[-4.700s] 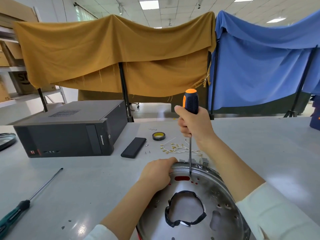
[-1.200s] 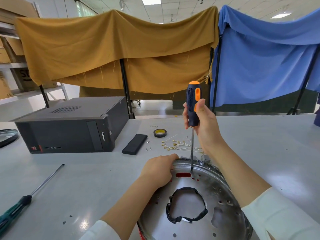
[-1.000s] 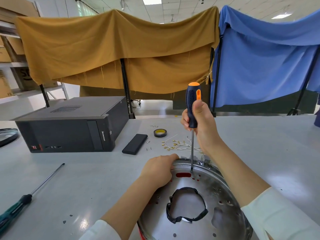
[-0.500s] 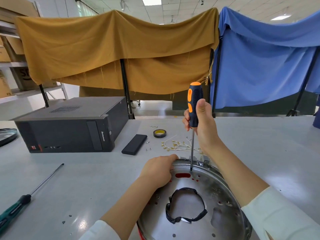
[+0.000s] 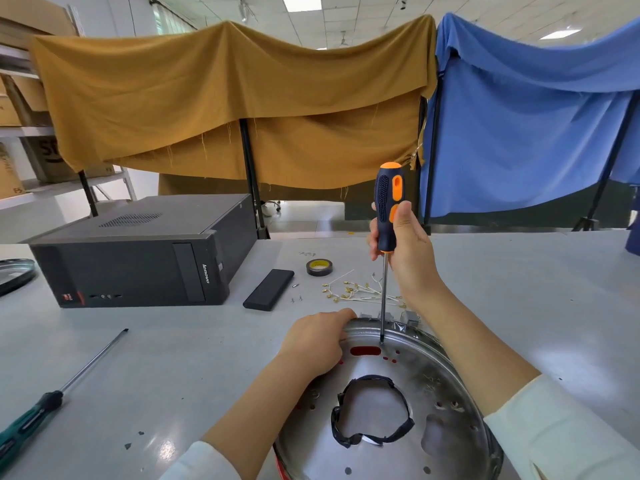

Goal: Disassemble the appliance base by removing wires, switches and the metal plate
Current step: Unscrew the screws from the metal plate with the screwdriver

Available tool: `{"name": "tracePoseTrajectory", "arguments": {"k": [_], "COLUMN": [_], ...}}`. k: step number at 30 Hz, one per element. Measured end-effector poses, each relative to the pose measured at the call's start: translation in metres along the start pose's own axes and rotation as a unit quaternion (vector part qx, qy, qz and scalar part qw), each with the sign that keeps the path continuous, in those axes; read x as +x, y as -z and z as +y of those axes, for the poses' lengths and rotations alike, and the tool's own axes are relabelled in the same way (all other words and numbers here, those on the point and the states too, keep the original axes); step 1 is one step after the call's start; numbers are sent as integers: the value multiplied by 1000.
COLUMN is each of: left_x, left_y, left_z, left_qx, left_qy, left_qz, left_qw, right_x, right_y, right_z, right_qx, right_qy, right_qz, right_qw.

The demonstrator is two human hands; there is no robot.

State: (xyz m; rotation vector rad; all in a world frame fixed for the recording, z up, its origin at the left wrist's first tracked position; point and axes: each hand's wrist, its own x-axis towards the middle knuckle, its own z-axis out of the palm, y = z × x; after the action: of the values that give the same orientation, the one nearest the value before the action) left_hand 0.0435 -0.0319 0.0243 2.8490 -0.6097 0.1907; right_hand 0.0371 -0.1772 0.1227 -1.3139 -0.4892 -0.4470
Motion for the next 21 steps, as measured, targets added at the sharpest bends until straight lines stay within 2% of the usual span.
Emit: {"name": "tracePoseTrajectory", "arguments": {"k": [7,12,17,21], "left_x": [0,1,1,2], "left_y": [0,-2,-3,-4], "left_z": [0,-1,-2,-2], "left_qx": [-4,-2,-2,0], "left_qy": [0,2,-2,-4], "left_qz": [9,14,21,18], "left_qw": [1000,1000,1000,1000], "right_x": [-1,2,2,0], "right_y": [-3,0,0,-1], "right_z": [2,3,0,1], "right_qx": [-35,-36,-18,-38], "right_qy": [41,15,11,33], "right_qz": [18,44,8,9], "right_qw": [998,998,1000,999]}}
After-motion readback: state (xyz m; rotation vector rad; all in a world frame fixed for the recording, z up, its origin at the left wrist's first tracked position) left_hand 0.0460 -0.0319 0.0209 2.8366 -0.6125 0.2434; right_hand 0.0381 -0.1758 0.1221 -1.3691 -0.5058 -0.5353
